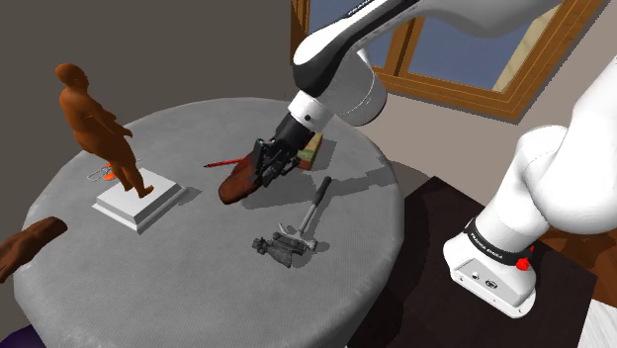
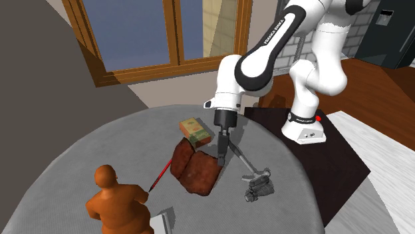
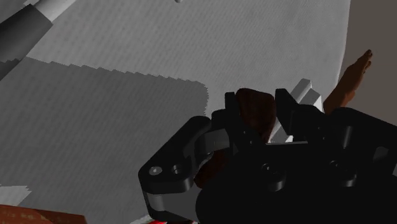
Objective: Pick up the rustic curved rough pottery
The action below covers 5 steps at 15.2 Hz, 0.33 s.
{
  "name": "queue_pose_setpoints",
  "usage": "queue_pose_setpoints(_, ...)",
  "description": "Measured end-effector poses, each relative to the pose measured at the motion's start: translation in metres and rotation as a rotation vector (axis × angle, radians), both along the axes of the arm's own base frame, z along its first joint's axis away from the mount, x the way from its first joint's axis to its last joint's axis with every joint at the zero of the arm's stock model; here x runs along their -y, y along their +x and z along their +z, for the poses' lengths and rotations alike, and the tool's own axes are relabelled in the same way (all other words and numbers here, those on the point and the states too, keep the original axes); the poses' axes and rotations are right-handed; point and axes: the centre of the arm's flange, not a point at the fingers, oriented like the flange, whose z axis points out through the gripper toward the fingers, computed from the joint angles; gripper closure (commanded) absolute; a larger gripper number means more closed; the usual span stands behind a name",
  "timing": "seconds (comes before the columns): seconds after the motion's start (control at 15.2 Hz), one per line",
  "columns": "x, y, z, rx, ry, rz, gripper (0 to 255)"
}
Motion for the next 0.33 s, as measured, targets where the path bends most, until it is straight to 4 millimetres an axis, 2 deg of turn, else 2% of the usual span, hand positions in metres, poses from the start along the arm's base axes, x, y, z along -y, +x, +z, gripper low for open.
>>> queue_pose_setpoints(0.33,0.0,-0.001,0.024,0.0,0.0,0.0,255)
